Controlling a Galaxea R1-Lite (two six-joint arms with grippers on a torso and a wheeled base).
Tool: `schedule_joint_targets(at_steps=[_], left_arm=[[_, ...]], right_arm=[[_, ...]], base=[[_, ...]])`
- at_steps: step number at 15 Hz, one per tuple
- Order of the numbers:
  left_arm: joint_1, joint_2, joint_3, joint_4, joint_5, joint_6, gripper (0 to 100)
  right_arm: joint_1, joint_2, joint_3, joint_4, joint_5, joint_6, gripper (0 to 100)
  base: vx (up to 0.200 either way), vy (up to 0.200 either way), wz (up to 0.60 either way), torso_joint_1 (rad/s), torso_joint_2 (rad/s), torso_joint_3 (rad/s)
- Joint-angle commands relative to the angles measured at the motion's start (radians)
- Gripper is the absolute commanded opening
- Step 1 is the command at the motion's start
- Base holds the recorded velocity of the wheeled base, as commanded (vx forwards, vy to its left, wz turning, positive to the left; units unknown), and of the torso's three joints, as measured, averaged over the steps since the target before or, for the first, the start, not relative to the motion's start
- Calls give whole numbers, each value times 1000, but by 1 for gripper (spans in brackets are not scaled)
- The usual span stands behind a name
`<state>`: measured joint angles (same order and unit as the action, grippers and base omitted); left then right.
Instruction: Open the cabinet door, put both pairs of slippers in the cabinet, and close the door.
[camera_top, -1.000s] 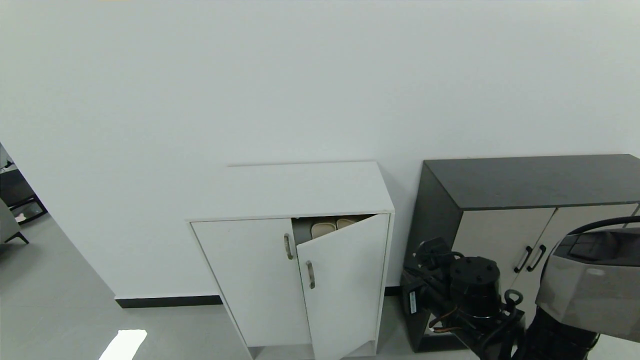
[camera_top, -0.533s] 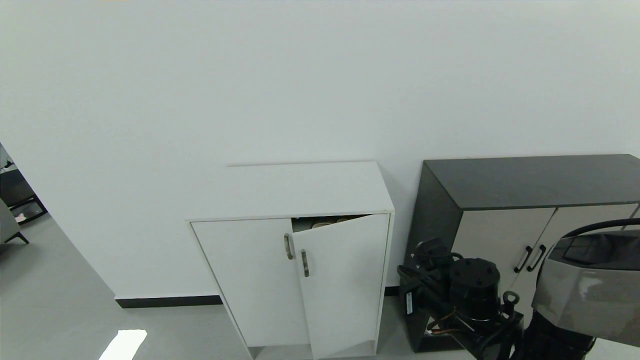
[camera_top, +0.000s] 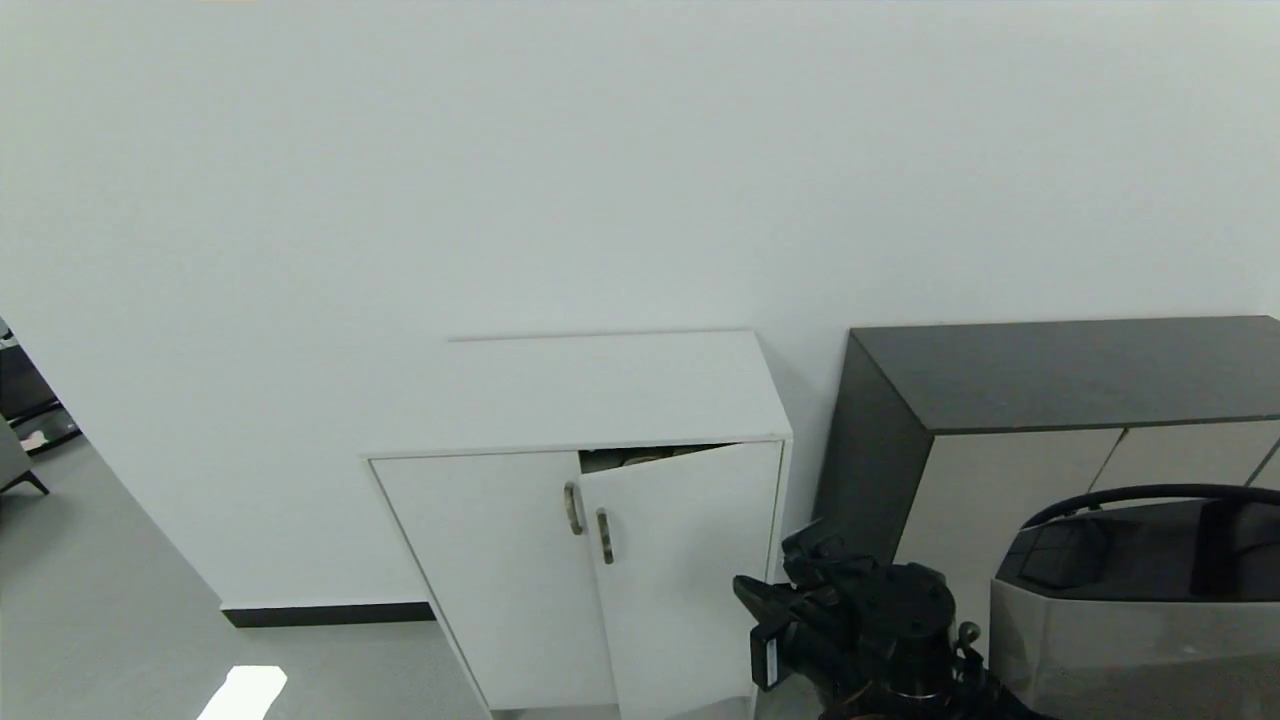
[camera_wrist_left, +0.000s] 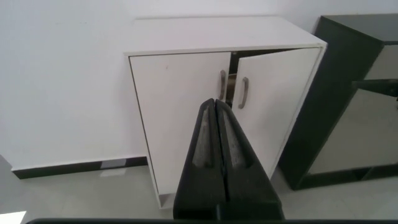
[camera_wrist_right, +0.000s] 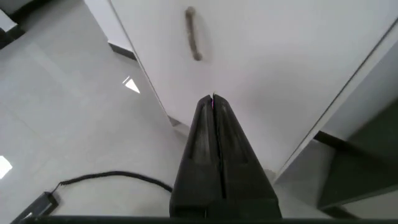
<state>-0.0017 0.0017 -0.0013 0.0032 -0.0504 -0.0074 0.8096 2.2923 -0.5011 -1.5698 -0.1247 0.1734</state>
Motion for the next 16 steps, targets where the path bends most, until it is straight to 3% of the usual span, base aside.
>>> schedule_joint_targets(at_steps=[1,4,8,16], left_arm=[[0,0,0,0,0,0,0],[0,0,1,0,0,0,0],[0,0,1,0,0,0,0],[0,0,1,0,0,-2,0]], right_arm=[[13,19,-5,-1,0,0,0],[26,33,-37,-1,5,0,0],[46,58,-82,-1,148,0,0],[-35,164,-366,208,151,-8,0]], base=[[200,0,0,12,7,-12],[200,0,0,6,1,1],[0,0,0,0,0,0],[0,0,0,0,0,0]])
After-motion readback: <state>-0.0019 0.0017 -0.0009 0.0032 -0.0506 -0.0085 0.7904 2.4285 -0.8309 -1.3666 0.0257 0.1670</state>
